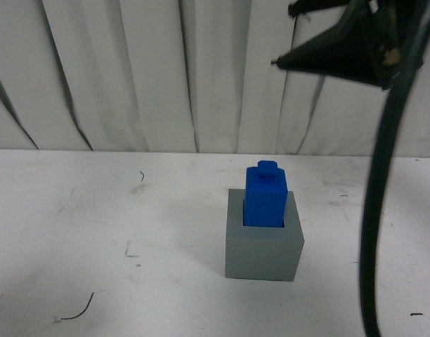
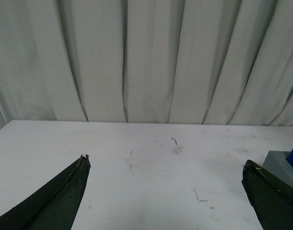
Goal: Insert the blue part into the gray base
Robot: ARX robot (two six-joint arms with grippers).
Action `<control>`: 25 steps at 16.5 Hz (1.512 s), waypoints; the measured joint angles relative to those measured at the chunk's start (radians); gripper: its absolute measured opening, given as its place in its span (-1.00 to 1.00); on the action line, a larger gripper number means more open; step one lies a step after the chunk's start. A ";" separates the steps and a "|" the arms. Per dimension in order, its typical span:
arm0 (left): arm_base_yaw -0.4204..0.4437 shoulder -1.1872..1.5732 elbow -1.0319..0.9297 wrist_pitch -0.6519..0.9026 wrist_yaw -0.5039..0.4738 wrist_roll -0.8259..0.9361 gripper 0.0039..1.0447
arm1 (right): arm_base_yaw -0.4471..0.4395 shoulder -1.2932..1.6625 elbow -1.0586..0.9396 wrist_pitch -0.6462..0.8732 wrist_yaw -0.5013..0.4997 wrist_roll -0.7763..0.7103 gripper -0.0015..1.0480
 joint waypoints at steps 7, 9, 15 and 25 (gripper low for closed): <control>0.000 0.000 0.000 0.000 0.000 0.000 0.88 | -0.213 -0.273 -0.426 0.605 0.095 0.343 0.88; 0.000 0.000 0.000 0.000 0.000 0.000 0.88 | -0.254 -0.332 -0.541 0.740 0.153 0.447 0.85; 0.000 0.000 0.000 0.000 -0.003 0.000 0.88 | -0.172 -0.730 -0.947 0.834 0.765 0.845 0.06; 0.000 0.000 0.000 0.000 0.000 0.000 0.88 | -0.184 -1.404 -1.327 0.544 0.795 0.929 -0.96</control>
